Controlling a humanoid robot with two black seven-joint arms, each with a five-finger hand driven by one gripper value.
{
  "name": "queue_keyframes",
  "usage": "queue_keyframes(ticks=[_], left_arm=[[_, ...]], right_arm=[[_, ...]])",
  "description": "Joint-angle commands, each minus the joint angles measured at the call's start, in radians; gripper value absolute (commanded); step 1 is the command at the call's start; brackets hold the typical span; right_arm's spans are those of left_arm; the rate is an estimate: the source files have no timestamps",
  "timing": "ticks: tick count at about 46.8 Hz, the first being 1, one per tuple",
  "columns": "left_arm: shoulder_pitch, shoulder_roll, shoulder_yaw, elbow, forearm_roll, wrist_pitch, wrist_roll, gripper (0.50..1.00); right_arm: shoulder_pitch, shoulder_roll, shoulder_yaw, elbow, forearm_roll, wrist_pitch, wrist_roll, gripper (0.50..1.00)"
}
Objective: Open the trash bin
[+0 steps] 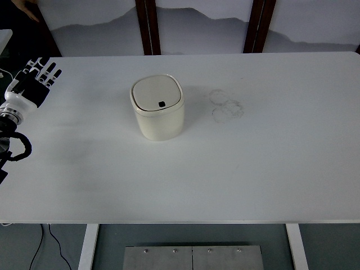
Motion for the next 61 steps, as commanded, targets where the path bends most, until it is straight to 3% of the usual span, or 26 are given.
queue_keyframes(ticks=[1,10,49,61], left_arm=[[0.0,0.0,0.0,0.0,0.0,0.002,0.0,1.0],[0.0,0.002,0.003,-0.023,0.002,0.049,-0.029,1.0],[0.001,0.0,0.001,-0.031,0.002,0.045,-0.031,1.0],[-0.039,0.018,0.005,-0.031,0.003,0.051,-0.029,1.0]], right_arm=[[0.0,0.0,0.0,0.0,0.0,0.0,0.0,0.991],[0.0,0.0,0.0,0.0,-0.002,0.0,0.0,0.991],[0.0,0.0,0.0,0.0,0.0,0.0,0.0,0.991],[0.0,0.0,0.0,0.0,0.0,0.0,0.0,0.991]])
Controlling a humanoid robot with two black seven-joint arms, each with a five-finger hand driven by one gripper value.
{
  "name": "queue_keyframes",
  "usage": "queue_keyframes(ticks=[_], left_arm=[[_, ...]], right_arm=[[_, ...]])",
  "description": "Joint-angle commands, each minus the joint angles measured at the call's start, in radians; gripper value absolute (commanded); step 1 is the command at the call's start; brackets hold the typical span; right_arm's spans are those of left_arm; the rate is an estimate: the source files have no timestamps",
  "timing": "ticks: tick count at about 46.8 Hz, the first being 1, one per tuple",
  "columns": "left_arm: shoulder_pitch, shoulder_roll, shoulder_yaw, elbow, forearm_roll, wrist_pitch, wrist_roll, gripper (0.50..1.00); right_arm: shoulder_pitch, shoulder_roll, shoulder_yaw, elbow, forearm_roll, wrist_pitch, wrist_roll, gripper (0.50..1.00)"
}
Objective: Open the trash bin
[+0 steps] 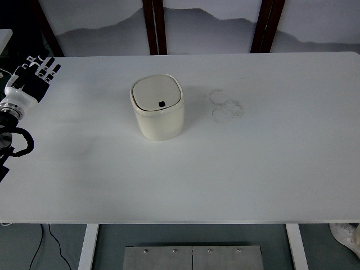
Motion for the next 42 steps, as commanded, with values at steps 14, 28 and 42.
queue_keyframes(ticks=[14,28,42], left_arm=[[-0.136,0.081,0.174,-0.078,0.063,0.007,0.003,1.0],[-0.297,0.132,0.478,-0.23,0.072,0.039,0.003,1.0],[-0.421,0.161,0.61,-0.356,0.29,0.032,0.003,1.0]], right_arm=[[0.0,0.0,0.0,0.0,0.0,0.0,0.0,0.991],[0.0,0.0,0.0,0.0,0.0,0.0,0.0,0.991],[0.0,0.0,0.0,0.0,0.0,0.0,0.0,0.991]])
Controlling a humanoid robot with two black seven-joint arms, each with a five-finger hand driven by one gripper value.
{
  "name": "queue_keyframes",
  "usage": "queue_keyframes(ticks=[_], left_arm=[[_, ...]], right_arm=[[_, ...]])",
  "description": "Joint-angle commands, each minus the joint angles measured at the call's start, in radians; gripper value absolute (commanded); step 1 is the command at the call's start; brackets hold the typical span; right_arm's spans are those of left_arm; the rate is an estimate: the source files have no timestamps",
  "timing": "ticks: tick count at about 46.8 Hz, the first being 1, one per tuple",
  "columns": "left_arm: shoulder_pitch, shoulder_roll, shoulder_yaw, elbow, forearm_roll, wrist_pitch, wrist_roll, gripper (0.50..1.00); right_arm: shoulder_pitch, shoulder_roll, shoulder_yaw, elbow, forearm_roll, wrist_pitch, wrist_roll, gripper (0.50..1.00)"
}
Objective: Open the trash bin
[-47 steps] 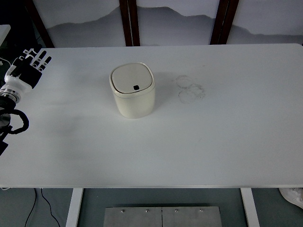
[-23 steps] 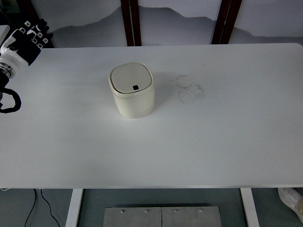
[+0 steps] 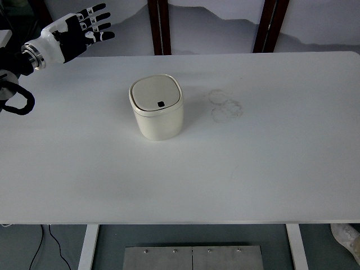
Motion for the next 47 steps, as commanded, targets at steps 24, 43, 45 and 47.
queue_keyframes(ticks=[24,43,45,47], left_arm=[[-0.233,0.007,0.305,-0.189,0.209,-0.129,0.029,1.0],[-0.263,-0.002,0.31,-0.202,0.459,-0.243,0.074,1.0],[-0.263,-0.002,0.31,-0.202,0.471,-0.243,0.074,1.0],[-0.266,-0.003,0.31,-0.202,0.482,-0.243,0.074,1.0]], right_arm=[[0.0,0.0,0.0,0.0,0.0,0.0,0.0,0.991],[0.0,0.0,0.0,0.0,0.0,0.0,0.0,0.991],[0.0,0.0,0.0,0.0,0.0,0.0,0.0,0.991],[0.0,0.0,0.0,0.0,0.0,0.0,0.0,0.991]])
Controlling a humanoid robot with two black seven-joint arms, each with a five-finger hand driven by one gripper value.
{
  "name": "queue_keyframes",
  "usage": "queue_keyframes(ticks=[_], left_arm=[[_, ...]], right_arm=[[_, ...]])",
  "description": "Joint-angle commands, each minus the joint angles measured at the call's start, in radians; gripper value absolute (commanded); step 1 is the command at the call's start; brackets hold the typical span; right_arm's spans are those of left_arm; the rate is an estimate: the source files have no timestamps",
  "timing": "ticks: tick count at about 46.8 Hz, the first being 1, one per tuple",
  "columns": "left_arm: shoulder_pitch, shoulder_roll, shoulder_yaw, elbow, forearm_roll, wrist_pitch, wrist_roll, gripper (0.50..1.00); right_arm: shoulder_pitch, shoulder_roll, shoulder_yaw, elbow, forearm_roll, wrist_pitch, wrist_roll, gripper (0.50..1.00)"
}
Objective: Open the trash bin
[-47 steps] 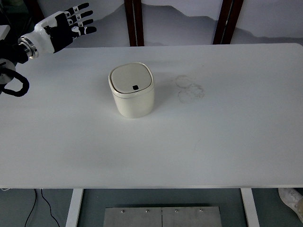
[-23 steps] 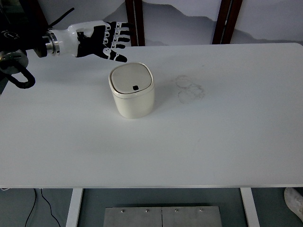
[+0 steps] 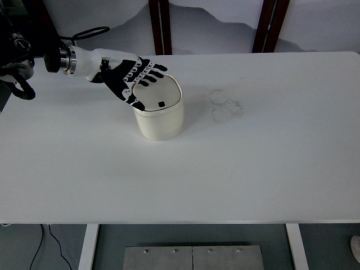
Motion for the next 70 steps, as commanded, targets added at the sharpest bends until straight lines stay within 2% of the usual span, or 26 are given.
queue_keyframes(ticks=[1,15,22,27,35,60,66,70], left_arm=[[-0.005,-0.002,0.0,0.0,0.019,0.0,0.0,1.0],[-0.018,-0.016,0.011,-0.014,0.024,0.0,0.008,1.0],[-0.023,-0.029,0.012,-0.017,0.024,0.0,0.09,1.0],[-0.025,-0.029,0.014,-0.026,0.024,0.0,0.12,1.0],[-0.035,-0.031,0.014,-0.027,0.081,0.0,0.124,1.0],[-0.078,-0.066,0.014,-0.043,0.084,0.0,0.13,1.0],[-0.086,-0.071,0.014,-0.044,0.084,0.0,0.198,1.0],[-0.086,-0.077,0.014,-0.044,0.082,0.0,0.216,1.0]], right_arm=[[0.0,0.0,0.0,0.0,0.0,0.0,0.0,0.991],[0.0,0.0,0.0,0.0,0.0,0.0,0.0,0.991],[0.0,0.0,0.0,0.0,0.0,0.0,0.0,0.991],[0.0,0.0,0.0,0.0,0.0,0.0,0.0,0.991],[0.0,0.0,0.0,0.0,0.0,0.0,0.0,0.991],[0.0,0.0,0.0,0.0,0.0,0.0,0.0,0.991],[0.0,0.0,0.0,0.0,0.0,0.0,0.0,0.991],[0.0,0.0,0.0,0.0,0.0,0.0,0.0,0.991]])
